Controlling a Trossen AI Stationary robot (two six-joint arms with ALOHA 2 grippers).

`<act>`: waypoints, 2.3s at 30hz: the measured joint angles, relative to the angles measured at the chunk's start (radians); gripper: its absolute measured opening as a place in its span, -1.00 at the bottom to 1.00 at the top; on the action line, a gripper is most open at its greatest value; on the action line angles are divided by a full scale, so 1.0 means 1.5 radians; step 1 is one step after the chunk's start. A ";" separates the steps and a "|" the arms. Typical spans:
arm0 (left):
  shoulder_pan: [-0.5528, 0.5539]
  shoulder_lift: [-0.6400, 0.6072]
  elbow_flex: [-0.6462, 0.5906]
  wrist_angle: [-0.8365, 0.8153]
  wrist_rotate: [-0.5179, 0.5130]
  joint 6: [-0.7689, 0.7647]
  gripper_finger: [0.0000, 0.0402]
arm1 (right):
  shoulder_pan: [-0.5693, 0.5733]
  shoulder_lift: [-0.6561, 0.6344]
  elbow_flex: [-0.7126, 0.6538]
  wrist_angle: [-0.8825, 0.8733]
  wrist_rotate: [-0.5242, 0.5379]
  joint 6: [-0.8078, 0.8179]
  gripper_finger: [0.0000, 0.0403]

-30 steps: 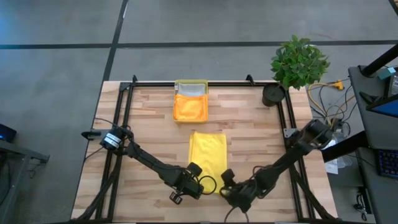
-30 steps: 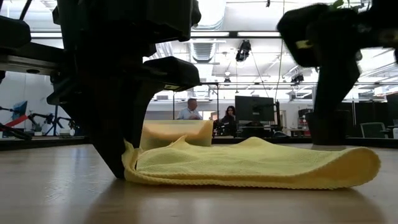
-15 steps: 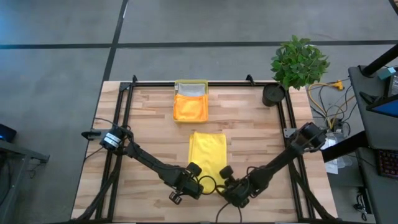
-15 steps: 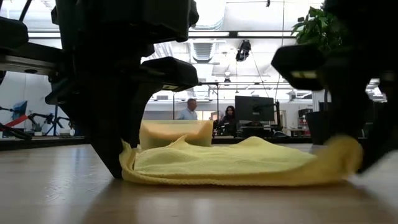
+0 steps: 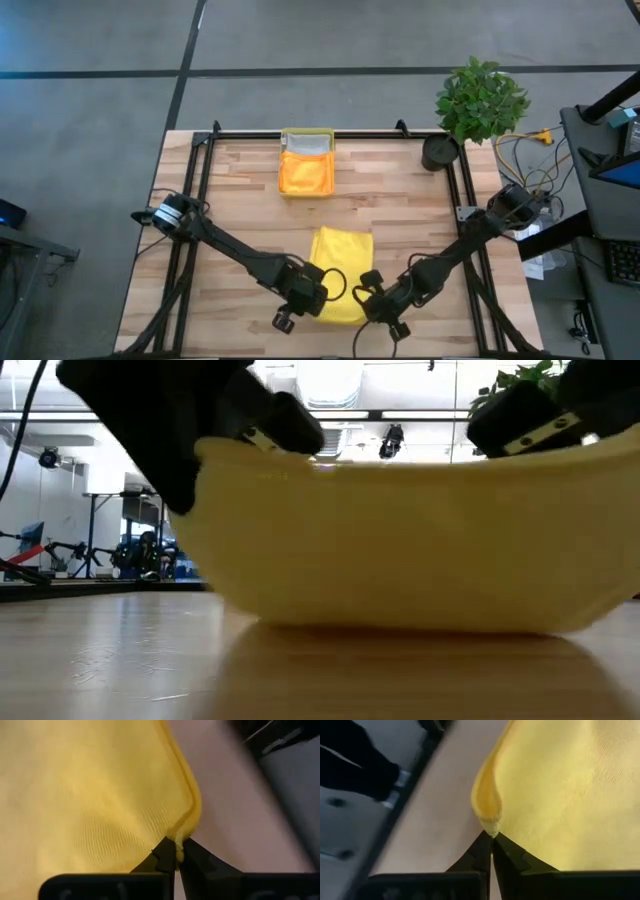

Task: Fold microfiber towels
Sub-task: Fold the yellow microfiber cloth

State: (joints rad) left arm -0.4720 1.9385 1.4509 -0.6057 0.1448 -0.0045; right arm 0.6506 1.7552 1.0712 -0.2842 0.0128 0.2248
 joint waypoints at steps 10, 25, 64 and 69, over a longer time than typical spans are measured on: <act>0.023 -0.009 -0.086 0.109 0.085 -0.079 -1.00 | -0.015 -0.014 -0.114 0.227 -0.066 0.176 -0.96; 0.050 -0.171 -0.376 0.581 0.147 -0.304 -1.00 | -0.029 -0.080 -0.247 0.446 -0.097 0.328 -0.96; 0.115 -0.216 -0.536 0.709 -0.128 -0.377 -1.00 | -0.104 -0.117 -0.394 0.526 0.035 0.478 -0.96; 0.130 -0.214 -0.536 0.748 -0.004 -0.376 -1.00 | -0.104 -0.118 -0.395 0.603 0.003 0.470 -0.96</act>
State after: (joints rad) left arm -0.2771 1.6169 0.6476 0.5164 0.1391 -0.5679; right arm 0.4946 1.5787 0.4782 0.6206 0.0176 0.9301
